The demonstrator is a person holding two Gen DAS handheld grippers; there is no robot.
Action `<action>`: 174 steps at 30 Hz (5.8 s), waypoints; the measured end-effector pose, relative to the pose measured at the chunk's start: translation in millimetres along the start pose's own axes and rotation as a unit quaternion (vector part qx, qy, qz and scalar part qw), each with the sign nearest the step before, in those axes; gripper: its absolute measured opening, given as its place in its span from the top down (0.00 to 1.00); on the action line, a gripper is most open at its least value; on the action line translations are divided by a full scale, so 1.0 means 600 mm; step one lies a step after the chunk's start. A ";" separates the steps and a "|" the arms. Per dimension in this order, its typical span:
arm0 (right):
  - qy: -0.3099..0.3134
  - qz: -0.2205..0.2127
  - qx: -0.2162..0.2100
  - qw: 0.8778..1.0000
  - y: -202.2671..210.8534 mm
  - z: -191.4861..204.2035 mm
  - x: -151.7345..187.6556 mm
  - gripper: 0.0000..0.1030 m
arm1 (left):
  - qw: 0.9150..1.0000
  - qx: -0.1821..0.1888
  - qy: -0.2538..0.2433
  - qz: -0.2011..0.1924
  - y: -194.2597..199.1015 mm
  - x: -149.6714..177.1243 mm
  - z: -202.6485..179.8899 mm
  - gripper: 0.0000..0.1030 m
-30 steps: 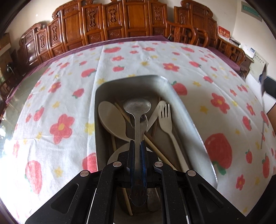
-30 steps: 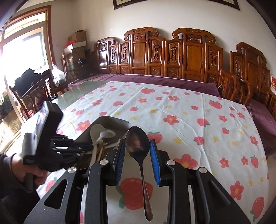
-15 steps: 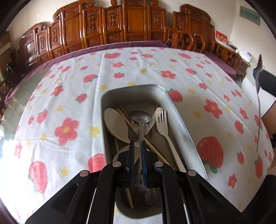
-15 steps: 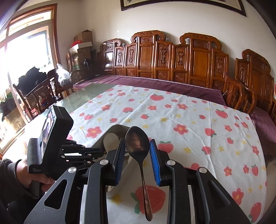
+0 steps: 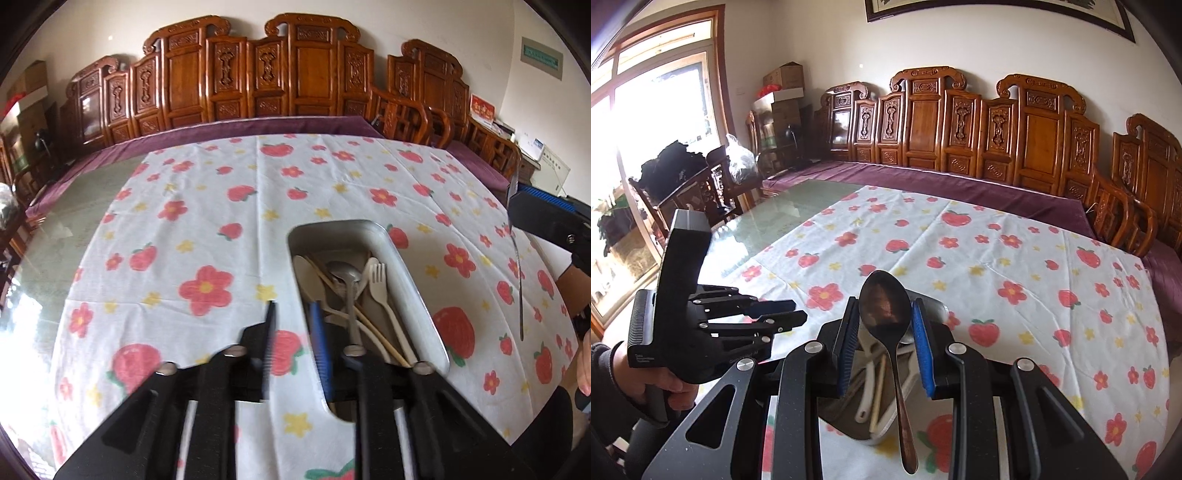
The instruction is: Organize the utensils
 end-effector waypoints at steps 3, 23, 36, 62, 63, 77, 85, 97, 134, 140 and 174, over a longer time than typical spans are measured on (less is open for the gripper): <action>-0.003 0.004 -0.006 1.000 -0.010 0.013 -0.006 0.70 | 1.000 -0.005 0.004 -0.005 0.014 -0.001 0.018 0.76; -0.020 0.053 -0.006 0.998 -0.140 0.056 -0.006 0.70 | 0.999 -0.040 0.033 -0.013 0.051 0.002 0.144 0.21; -0.054 0.101 0.026 0.993 -0.206 0.000 0.052 0.70 | 0.999 -0.022 0.022 -0.017 0.044 0.002 0.111 0.21; -0.048 0.160 0.011 0.986 -0.307 0.007 0.057 0.69 | 1.000 -0.011 0.020 -0.001 0.005 0.016 0.092 0.21; -0.047 0.161 0.014 0.986 -0.308 0.005 0.058 0.68 | 1.000 -0.011 0.020 -0.001 0.004 0.016 0.092 0.21; -0.069 0.117 0.041 0.990 -0.212 -0.035 0.064 0.59 | 1.000 -0.010 0.015 -0.003 0.011 0.018 0.076 0.21; -0.076 0.079 0.063 0.992 -0.103 -0.051 0.076 0.47 | 1.000 -0.013 0.011 -0.018 0.050 0.021 0.027 0.08; -0.111 0.029 0.082 0.990 0.076 -0.070 0.120 0.02 | 0.999 -0.026 0.003 -0.028 0.122 0.037 -0.053 0.07; -0.075 -0.164 0.174 0.968 0.484 0.000 0.073 0.02 | 0.978 -0.009 0.000 -0.207 0.470 0.010 -0.210 0.07; -0.075 -0.168 0.169 0.968 0.492 0.003 0.071 0.02 | 0.977 -0.010 0.000 -0.211 0.479 0.016 -0.213 0.07; -0.080 -0.164 0.170 0.968 0.487 -0.003 0.074 0.02 | 0.979 -0.013 -0.006 -0.205 0.463 0.025 -0.215 0.07</action>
Point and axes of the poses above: each gripper's, at about its wrist camera, not at the fingertips, and y roughly against the way its jaws point, z to its left, x to its underside, the point moved 3 cm from there along -y, roughly the way its jaws point, and after that the axes turned 1 degree about z, right-handed, at the moved point
